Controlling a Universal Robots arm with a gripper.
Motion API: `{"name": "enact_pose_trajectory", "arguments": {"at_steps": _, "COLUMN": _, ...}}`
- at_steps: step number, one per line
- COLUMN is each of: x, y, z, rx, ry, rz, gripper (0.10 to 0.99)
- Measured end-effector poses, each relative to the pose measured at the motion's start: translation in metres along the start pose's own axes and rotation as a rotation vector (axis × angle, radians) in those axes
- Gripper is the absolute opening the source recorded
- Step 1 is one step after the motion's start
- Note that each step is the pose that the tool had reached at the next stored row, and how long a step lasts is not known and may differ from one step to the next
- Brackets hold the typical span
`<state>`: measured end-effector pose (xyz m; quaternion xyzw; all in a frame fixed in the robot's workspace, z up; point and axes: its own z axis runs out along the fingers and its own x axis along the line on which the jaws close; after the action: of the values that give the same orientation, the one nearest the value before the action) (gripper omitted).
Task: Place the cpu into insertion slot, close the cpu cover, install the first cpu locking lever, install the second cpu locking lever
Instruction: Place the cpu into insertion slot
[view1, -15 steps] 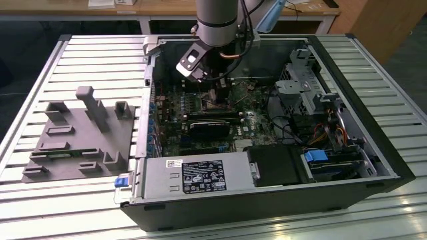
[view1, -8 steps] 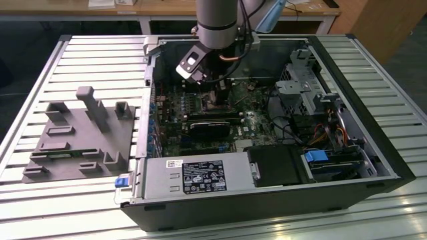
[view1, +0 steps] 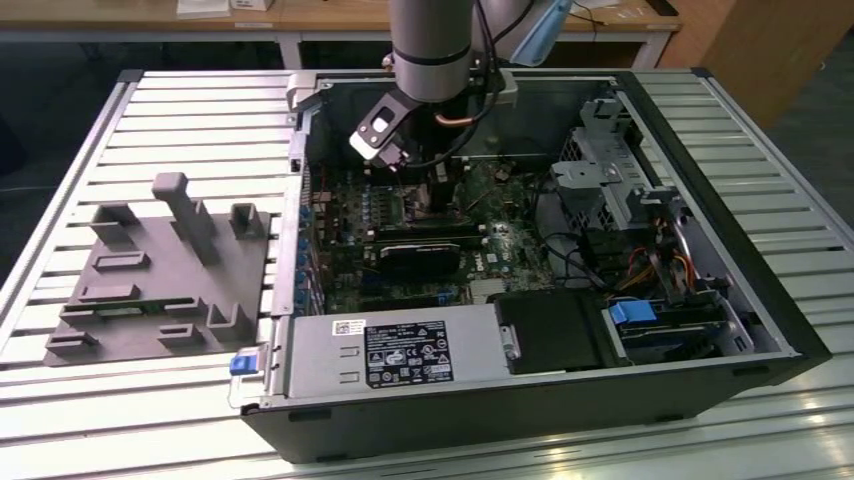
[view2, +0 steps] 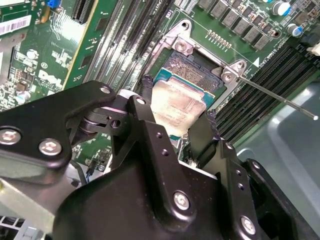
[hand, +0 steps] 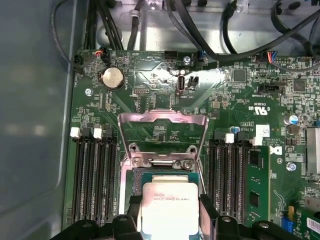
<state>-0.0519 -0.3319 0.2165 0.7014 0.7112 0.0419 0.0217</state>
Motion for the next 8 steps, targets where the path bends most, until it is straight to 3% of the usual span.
{"name": "enact_pose_trajectory", "arguments": {"at_steps": 8, "x": 0.0026, "y": -0.0009, "z": 0.005, "rx": 0.0, "ry": 0.0002, "rz": 0.013, "gripper": 0.537}}
